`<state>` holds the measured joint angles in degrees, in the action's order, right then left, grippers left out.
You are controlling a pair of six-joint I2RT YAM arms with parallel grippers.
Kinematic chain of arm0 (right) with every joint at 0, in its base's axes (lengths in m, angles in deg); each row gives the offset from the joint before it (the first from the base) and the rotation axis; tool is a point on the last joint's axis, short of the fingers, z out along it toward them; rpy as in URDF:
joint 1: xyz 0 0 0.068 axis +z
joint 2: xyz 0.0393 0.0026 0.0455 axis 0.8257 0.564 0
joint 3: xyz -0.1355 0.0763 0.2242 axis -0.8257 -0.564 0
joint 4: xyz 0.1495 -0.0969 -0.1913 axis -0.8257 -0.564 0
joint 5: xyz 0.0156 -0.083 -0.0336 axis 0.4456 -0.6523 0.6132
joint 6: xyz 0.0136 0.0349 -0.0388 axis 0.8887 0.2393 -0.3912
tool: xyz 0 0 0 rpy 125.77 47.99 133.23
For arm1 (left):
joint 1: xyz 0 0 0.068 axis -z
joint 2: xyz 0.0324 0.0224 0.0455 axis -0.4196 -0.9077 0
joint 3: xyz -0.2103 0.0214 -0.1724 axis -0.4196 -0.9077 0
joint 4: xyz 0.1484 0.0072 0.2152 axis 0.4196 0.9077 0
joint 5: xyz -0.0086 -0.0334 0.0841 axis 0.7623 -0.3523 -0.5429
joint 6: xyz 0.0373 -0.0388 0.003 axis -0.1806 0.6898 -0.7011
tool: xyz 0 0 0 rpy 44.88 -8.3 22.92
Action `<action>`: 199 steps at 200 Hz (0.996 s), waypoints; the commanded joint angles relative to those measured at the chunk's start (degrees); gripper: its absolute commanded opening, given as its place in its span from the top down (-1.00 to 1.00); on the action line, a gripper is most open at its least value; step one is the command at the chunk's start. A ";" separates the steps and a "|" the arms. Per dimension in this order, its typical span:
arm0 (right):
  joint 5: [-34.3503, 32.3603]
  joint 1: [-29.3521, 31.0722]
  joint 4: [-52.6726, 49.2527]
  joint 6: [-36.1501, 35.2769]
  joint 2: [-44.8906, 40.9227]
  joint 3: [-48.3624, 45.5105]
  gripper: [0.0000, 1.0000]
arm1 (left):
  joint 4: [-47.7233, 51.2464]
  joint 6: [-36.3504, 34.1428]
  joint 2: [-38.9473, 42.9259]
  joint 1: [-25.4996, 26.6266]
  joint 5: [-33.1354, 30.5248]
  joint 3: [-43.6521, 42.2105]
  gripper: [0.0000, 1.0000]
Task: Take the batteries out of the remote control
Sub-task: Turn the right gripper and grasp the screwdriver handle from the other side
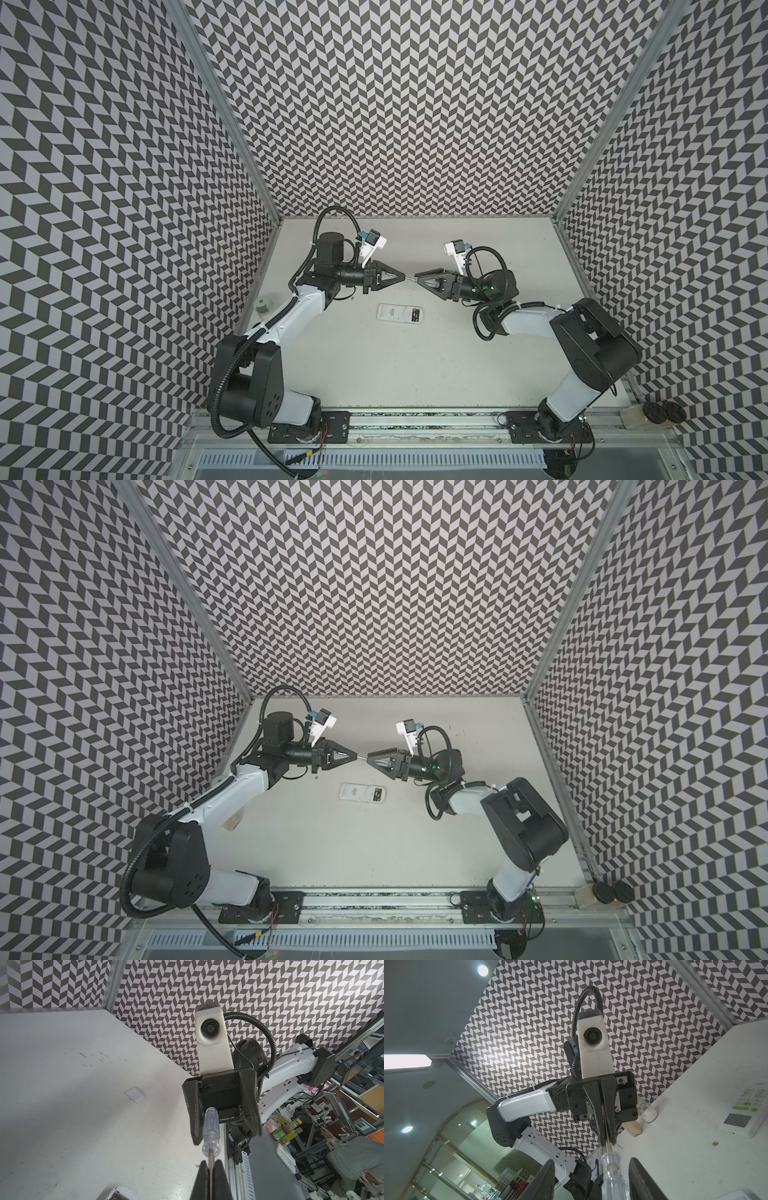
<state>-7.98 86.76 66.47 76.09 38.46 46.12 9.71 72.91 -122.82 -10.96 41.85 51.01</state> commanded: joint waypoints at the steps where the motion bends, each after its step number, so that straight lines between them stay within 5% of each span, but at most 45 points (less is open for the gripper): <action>1: 0.40 0.72 1.07 -0.92 0.46 1.83 -0.06 | -2.79 0.67 0.22 0.13 -0.06 -0.67 1.00; 76: 0.62 1.95 -9.01 -7.90 0.98 5.76 0.16 | -1.86 1.18 -0.04 0.13 -0.30 0.48 1.00; 166: 2.47 1.30 -11.26 -9.48 1.10 6.22 1.00 | 0.57 -1.50 -0.14 -0.20 -1.06 0.99 1.00; 199: 2.45 -1.51 -17.07 -14.84 -3.04 4.20 1.00 | 8.19 -8.85 -0.27 -1.84 -4.60 4.11 0.36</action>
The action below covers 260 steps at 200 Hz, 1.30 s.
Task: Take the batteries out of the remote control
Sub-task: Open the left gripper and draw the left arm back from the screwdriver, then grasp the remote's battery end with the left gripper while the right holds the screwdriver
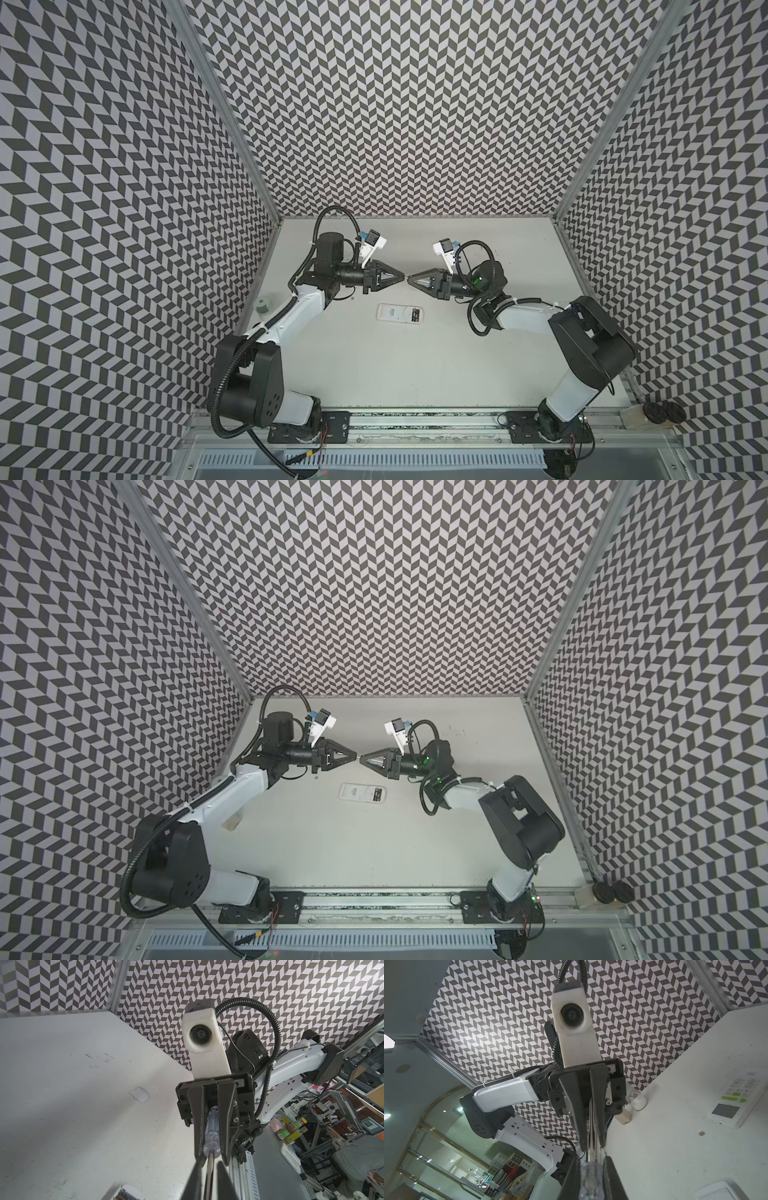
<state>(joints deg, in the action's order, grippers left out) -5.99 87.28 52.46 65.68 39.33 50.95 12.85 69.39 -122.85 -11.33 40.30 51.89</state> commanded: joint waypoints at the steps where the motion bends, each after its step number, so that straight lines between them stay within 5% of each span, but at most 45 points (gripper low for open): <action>1: 0.40 -2.15 -3.51 -4.64 -4.01 -0.72 1.00 | 5.21 -5.41 -0.27 -1.54 -3.26 3.43 0.35; 42: -0.89 -7.20 -21.36 -17.36 -12.18 -2.45 1.00 | 19.06 -16.31 -2.28 -2.31 -13.19 14.10 -0.09; 98: -8.44 -10.08 -44.61 -35.66 -21.84 -2.57 1.00 | 24.12 -28.86 -6.47 -1.57 -21.99 20.83 -0.82; 169: -12.95 -9.99 -51.16 -42.09 -28.10 -6.98 1.00 | 27.68 -53.74 -8.82 2.75 -32.69 15.07 -1.00; 260: -18.45 -9.78 -53.60 -43.76 -33.97 -12.30 1.00 | 24.13 -64.68 -16.79 10.35 -36.77 7.85 -1.00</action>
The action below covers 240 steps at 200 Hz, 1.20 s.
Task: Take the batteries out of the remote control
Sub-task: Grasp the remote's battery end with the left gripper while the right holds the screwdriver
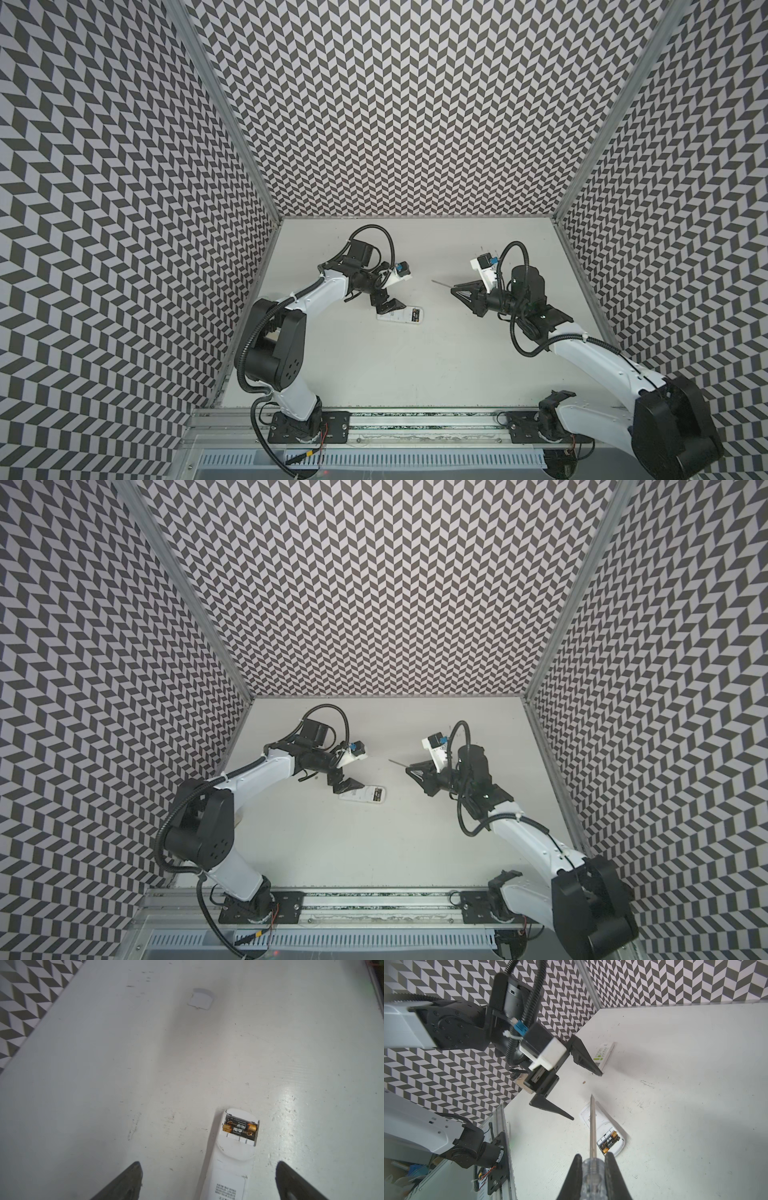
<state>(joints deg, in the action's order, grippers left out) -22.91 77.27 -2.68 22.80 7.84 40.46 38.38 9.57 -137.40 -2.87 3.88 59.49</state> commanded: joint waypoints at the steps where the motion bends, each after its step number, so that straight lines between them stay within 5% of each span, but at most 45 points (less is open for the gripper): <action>1: -1.50 0.21 1.49 -0.85 -2.53 -1.86 1.00 | -1.33 -4.88 -2.34 1.98 -0.40 0.28 -0.99; 95: -2.42 0.63 0.17 -1.82 -2.78 -2.59 1.00 | 0.28 -8.22 -10.73 6.28 -6.70 2.12 -0.88; 240: -3.25 0.98 1.80 -3.09 -0.72 -3.57 1.00 | 3.05 -9.47 -7.19 9.53 -9.97 -2.57 -0.21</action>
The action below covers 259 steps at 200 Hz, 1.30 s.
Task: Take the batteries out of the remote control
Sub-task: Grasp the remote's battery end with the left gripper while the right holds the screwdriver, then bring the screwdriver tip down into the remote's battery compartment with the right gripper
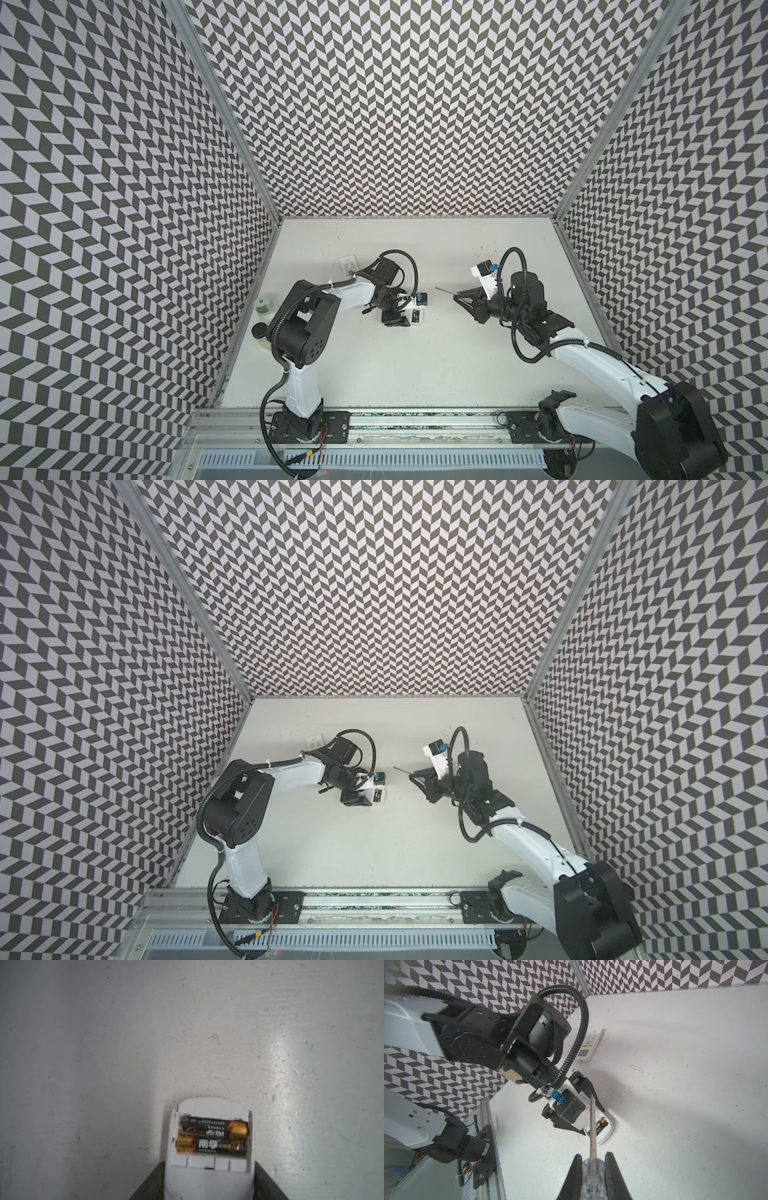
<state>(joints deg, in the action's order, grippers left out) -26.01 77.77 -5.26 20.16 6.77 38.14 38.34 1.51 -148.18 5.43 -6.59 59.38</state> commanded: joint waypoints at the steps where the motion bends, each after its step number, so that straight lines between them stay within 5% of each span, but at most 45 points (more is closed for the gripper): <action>1: -0.13 0.48 4.46 -0.45 0.43 -1.26 1.00 | 3.10 -1.41 3.81 1.23 0.51 -2.51 -0.21; 100: 0.39 9.12 3.49 -4.82 7.48 0.12 1.00 | 4.34 2.99 19.71 1.25 -4.75 -16.16 -0.21; 149: 1.24 13.89 5.16 -7.66 9.77 -1.13 1.00 | 1.43 2.49 20.01 1.15 -6.76 -20.04 -0.32; 208: 3.35 16.80 3.12 -9.94 14.47 -0.10 1.00 | -0.16 4.29 18.85 1.58 -2.33 -19.16 -0.59; 259: 4.28 18.16 3.10 -11.62 17.13 0.60 1.00 | -0.87 5.65 17.49 1.75 1.45 -18.77 -0.60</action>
<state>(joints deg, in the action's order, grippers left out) -23.32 95.02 -4.74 10.76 23.20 37.75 38.73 6.97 -129.84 6.72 -8.84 39.84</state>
